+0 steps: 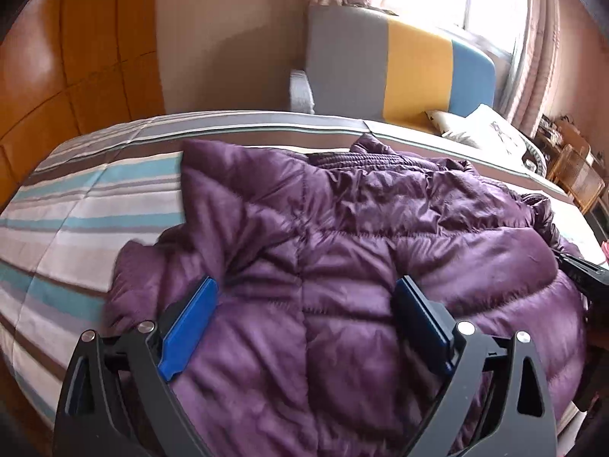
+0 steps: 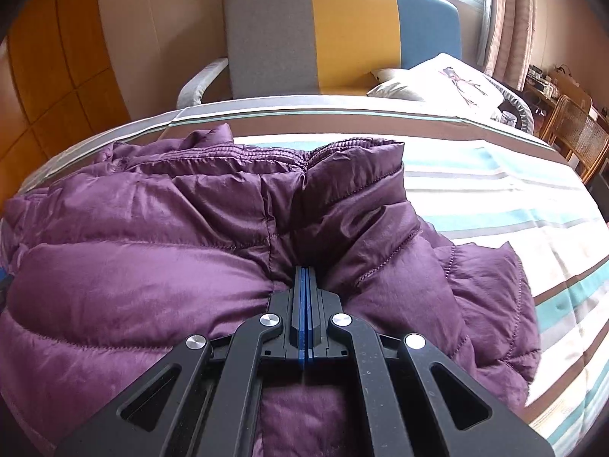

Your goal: Fold large clothes

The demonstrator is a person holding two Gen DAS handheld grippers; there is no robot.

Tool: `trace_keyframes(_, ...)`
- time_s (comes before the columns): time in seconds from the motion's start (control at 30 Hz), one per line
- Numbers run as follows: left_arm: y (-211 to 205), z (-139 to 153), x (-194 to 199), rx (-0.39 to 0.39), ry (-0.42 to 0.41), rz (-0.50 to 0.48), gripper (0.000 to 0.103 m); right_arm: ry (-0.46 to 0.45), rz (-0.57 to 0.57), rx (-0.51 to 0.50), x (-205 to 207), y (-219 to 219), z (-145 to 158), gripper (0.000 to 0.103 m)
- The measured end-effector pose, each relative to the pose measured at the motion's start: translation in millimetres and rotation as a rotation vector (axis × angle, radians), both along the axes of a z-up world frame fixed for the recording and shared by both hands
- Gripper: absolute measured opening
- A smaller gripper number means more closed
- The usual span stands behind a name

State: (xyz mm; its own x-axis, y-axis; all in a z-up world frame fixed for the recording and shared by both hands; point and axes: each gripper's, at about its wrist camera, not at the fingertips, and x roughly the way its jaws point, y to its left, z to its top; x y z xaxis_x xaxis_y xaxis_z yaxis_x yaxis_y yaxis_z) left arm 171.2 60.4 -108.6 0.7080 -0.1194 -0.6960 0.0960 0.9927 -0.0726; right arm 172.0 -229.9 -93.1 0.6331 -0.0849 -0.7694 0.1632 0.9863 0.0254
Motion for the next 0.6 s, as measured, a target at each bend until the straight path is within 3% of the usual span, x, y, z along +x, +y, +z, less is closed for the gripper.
trace_keyframes(0.2,23,7,-37,0.008,-0.060,0.078,0.095,-0.062,-0.006,0.077,-32,2,22,0.000)
trace_keyframes(0.33,43,-10,-38,-0.001,0.003,0.127,0.096,-0.041,-0.024,0.059,-45,3,21,0.000)
trace_keyframes(0.43,59,-20,-41,-0.065,0.043,0.152,0.096,-0.034,-0.049,0.111,-49,-6,14,0.000)
trace_keyframes(0.6,78,-25,-57,-0.208,0.070,0.184,0.096,-0.124,-0.007,0.201,-79,6,37,0.000)
